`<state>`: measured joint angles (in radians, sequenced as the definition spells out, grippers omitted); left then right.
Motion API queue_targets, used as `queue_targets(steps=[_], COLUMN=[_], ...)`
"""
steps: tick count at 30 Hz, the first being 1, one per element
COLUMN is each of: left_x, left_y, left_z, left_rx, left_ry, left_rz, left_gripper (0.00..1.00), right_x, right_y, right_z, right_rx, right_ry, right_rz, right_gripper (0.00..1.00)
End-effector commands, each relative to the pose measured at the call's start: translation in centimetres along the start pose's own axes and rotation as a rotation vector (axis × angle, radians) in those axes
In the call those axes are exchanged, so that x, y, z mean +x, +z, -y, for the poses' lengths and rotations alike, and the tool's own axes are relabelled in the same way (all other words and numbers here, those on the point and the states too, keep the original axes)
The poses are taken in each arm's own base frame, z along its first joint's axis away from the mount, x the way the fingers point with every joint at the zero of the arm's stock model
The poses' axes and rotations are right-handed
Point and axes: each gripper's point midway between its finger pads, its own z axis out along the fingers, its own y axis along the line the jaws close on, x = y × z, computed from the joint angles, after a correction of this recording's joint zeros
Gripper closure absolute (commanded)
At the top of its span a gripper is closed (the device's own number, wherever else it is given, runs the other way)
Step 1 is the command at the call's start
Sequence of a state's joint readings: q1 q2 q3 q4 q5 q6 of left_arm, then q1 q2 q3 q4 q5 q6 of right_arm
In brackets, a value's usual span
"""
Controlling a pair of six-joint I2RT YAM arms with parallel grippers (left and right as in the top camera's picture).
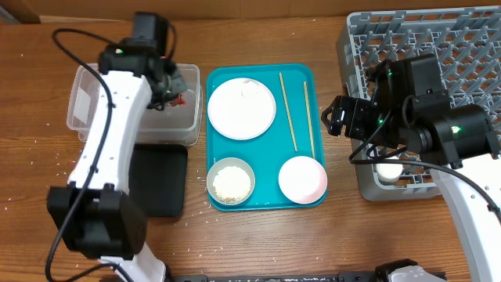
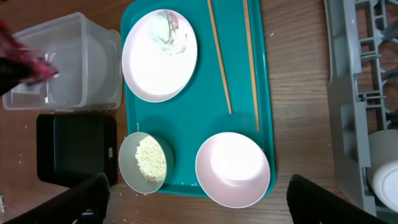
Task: Sort waste into correct bins and load items into the dishwasher
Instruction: 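Drop the red wrapper into the clear plastic bin with the left gripper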
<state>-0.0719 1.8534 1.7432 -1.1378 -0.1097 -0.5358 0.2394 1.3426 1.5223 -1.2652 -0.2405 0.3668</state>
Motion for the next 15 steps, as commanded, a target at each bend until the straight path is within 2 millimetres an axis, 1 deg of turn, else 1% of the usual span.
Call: queue_targets(steps=[1,3,6,9,11,12,14,15], left_x=[0.6,0.4,0.3,0.4,0.9,1.3,2.4,3.0], left_y=[1.7,1.2,0.6,0.2,0.1,0.2,1.1,2.0], left_z=[0.5,1.9,5.2,8.2,11.8,13.6,16.4,17.6], left_rx=[0.017,0.054,0.121,0.148,0.209,0.232,0.256,0.254], left_ry=[0.047,0.063,0.13,0.19,0.306,0.375,0.507,0.561], left_rz=[-0.041,-0.023,0.031,0.097,0.149,0.174,0.204,0.212], left_gripper=[0.31,0.29,0.28,0.27,0.28,0.25,0.21,0.19], right_x=[-0.4,-0.4,-0.4,-0.3,-0.3,-0.3,-0.3,-0.3], right_y=[-1.1,-1.1,-1.1,-1.1,-1.1,-1.1,-1.1,-1.1], right_z=[-0.7,-0.7,-0.7,-0.7,-0.7,-0.7,-0.7,-0.7], right_rx=[-0.027,-0.026,-0.026,-0.025,-0.025,-0.025,-0.025,-0.025], right_ry=[-0.009,-0.009,-0.009,-0.008,-0.008,-0.008,-0.008,-0.008], right_rz=[0.034,0.034,0.032,0.031,0.03,0.031,0.031,0.031], right_gripper=[0.07,0.07,0.07,0.07,0.07,0.07,0.07,0.07])
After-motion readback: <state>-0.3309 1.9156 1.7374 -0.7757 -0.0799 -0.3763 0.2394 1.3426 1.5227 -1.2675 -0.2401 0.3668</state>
